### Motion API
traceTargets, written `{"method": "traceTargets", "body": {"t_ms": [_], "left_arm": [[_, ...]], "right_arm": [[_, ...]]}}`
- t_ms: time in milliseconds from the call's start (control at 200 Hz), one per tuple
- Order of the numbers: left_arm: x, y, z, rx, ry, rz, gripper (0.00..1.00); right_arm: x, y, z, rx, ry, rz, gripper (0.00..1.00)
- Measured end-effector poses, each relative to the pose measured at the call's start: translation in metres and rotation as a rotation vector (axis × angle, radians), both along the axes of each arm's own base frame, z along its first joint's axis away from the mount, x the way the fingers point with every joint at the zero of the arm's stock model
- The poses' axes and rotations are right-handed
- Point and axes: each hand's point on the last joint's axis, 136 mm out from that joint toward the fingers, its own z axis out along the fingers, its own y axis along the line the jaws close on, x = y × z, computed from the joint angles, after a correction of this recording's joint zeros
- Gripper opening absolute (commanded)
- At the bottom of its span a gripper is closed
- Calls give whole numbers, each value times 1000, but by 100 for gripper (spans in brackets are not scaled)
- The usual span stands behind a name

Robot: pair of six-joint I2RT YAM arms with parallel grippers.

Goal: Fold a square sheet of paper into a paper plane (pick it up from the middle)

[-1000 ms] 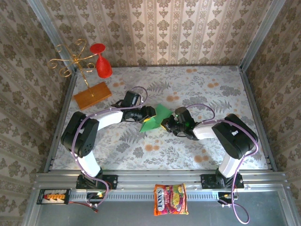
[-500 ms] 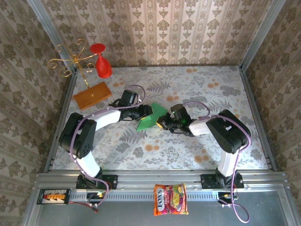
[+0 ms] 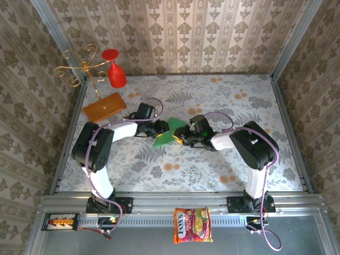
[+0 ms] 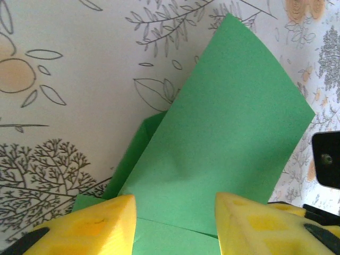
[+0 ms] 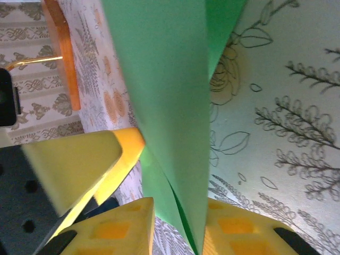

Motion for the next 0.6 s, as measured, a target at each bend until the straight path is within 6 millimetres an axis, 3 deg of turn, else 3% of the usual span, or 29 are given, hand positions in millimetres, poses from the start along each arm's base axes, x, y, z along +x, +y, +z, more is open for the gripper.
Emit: {"method": "traceTargets", "body": {"t_ms": [140, 420, 600], "left_arm": [[-2, 1, -13, 16, 27, -1, 42], [-1, -2, -12, 15, 30, -11, 41], [-11, -12, -12, 25, 46, -49, 40]], "right_arm": [[3, 1, -2, -4, 3, 1, 31], [2, -7, -10, -33, 33, -9, 31], [-1, -15, -12, -48, 36, -24, 29]]}}
